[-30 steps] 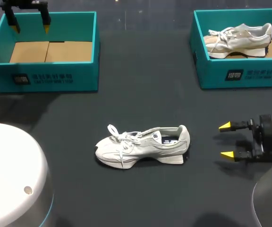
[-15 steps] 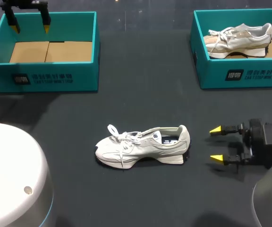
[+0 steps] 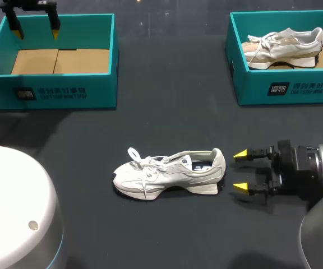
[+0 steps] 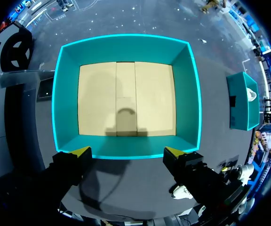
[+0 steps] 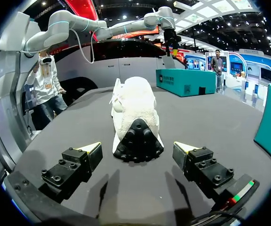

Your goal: Take the shoe out of the shoebox, open the shoe tongue, remove and reinsert the insole, then place the shoe into the shoebox

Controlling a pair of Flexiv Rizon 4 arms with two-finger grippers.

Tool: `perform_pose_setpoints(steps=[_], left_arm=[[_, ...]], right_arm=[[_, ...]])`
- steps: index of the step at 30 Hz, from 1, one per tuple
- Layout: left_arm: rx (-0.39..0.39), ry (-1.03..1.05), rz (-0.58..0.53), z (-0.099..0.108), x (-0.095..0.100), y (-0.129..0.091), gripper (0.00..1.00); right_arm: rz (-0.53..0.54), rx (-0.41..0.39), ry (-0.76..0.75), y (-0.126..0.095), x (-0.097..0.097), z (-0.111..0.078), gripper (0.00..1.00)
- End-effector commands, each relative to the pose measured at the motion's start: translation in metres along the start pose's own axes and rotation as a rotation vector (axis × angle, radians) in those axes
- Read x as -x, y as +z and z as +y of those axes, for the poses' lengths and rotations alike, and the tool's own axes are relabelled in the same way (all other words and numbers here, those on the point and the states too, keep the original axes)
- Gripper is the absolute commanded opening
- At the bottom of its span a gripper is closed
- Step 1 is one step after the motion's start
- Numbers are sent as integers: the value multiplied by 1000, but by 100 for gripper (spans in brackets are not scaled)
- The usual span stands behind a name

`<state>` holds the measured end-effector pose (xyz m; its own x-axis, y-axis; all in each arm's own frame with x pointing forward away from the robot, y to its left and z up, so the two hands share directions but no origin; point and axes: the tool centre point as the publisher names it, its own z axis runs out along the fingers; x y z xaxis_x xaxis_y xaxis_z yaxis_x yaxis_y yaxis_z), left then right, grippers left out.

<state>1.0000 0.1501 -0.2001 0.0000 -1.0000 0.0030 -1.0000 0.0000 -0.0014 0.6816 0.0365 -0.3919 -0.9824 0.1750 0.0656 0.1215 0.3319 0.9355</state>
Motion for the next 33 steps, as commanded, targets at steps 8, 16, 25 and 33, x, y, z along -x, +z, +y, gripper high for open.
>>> perform_pose_setpoints(steps=[8,16,25,33], left_arm=[[1,0,-1,0,0,0,100],[1,0,-1,0,0,0,100],[1,0,-1,0,0,0,100],[1,0,-1,0,0,0,100]], right_arm=[[27,2,-8,29,5,-1,100],[48,17,-17,42,8,2,100],[64,21,-18,53,7,1,100],[73,35,-26,63,6,3,100]])
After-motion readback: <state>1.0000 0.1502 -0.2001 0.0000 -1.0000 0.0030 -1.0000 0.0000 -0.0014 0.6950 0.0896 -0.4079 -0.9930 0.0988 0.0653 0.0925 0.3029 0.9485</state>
